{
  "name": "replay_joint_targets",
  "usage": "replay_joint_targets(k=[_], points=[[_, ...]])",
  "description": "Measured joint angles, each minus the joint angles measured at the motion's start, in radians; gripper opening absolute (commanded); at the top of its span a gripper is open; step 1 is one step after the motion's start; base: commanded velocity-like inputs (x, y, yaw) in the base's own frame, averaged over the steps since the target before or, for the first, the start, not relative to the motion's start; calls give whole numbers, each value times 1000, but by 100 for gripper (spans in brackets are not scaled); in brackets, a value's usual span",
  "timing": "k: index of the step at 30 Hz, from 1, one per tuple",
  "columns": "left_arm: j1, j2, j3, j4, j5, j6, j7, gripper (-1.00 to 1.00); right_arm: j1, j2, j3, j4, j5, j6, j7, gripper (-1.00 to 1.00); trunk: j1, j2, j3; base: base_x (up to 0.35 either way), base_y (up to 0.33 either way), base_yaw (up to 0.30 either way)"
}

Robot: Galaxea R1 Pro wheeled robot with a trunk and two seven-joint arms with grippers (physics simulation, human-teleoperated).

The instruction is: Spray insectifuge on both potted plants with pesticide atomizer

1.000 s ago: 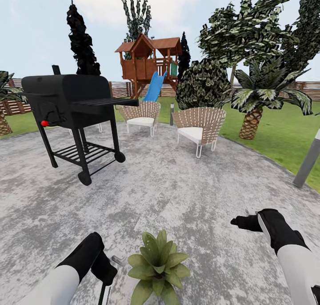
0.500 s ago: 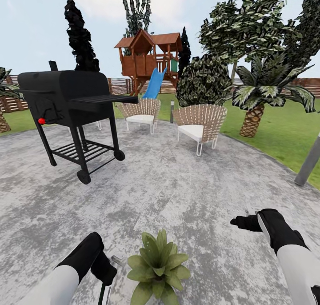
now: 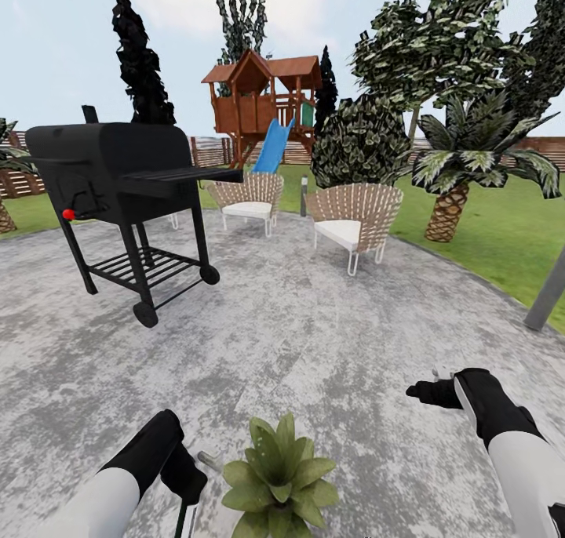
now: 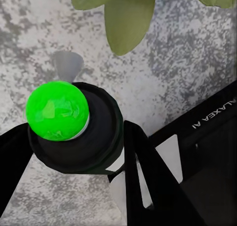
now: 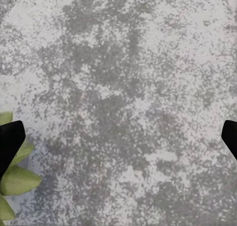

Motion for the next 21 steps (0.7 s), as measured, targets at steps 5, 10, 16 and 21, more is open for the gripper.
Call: replay_joint_targets(k=[5, 10, 16, 21], points=[[0, 0, -2, -1, 0, -1, -39, -100, 0, -1, 0, 0, 0, 0, 0, 100, 0, 0, -6, 152, 0, 0], [0, 2, -17, -1, -1, -2, -45, -100, 0, -2, -1, 1, 0, 0, 0, 100, 0, 0, -11, 19, 0, 0], [0, 2, -22, -1, 0, -1, -45, -100, 0, -1, 0, 0, 0, 0, 0, 100, 0, 0, -13, 1, 0, 0], [0, 2, -23, -1, 0, -1, -45, -100, 0, -1, 0, 0, 0, 0, 0, 100, -15, 28, 0, 0, 0, 0]])
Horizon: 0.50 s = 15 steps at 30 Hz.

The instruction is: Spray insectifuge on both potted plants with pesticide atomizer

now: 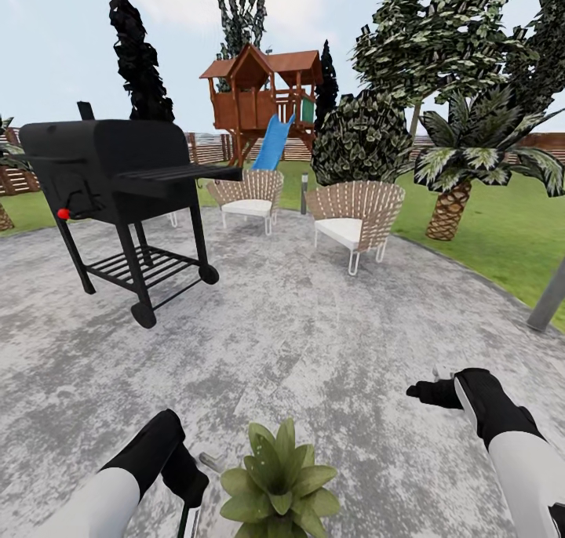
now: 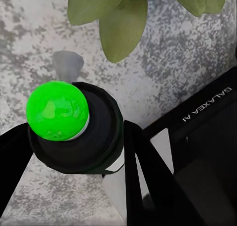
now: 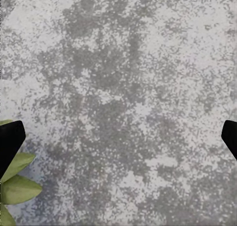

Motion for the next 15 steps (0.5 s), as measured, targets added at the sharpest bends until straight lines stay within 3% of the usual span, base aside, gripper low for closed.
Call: replay_joint_targets(k=[8, 15], points=[[0, 0, 0, 0, 0, -1, 0, -100, 0, 1, 0, 0, 0, 0, 0, 100, -31, 56, 21, 0, 0, 0], [0, 0, 0, 0, -1, -1, 0, -100, 0, -1, 0, 0, 0, 0, 0, 100, -50, 91, 27, 0, 0, 0]])
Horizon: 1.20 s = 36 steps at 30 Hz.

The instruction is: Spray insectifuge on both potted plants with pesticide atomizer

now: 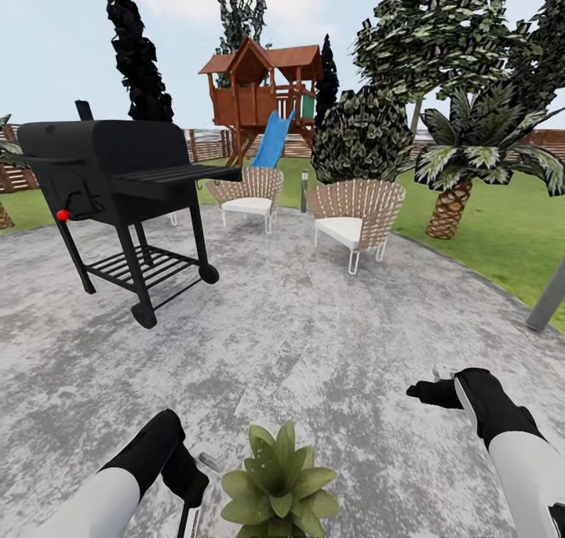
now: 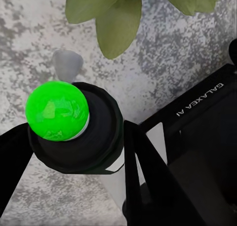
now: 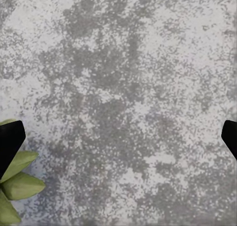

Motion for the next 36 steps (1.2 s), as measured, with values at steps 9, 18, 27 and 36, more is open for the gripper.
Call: replay_joint_targets(k=[9, 18, 27, 36], points=[[0, 1, 0, 2, 1, 0, 0, -100, 0, 0, 0, 0, 0, 0, 0, 100, 0, 0, -14, 0, 0, 0], [0, 1, -1, 55, 1, 0, 1, -100, 0, 1, 0, 0, 0, 0, 0, 100, 0, 0, -29, 0, 0, 0], [0, 16, -1, 59, 1, 0, 2, -100, 0, 0, 0, 0, 0, 0, 0, 100, 0, 0, -43, 0, 0, 0], [1, 54, -1, 60, 0, 0, 5, -100, 0, 0, 0, 0, 0, 0, 0, 100, 0, 0, -57, 0, 0, 0]])
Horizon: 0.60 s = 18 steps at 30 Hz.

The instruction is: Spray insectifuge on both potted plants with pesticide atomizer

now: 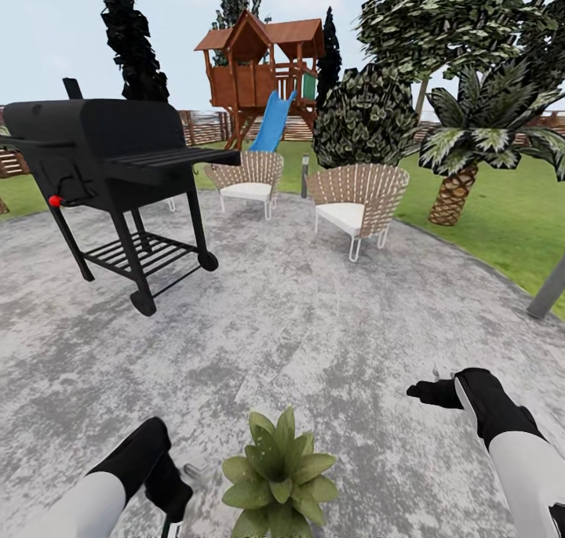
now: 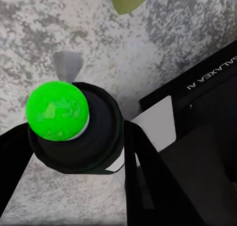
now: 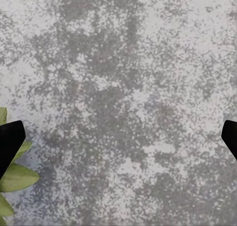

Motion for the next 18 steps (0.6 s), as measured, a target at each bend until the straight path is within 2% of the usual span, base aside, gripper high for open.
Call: replay_joint_targets(k=[18], points=[[-3, 8, 3, -11, -3, 0, 2, -100, 0, -3, 0, 0, 0, 0, 0, 100, 0, 0, -28, 0, 0, 0]])
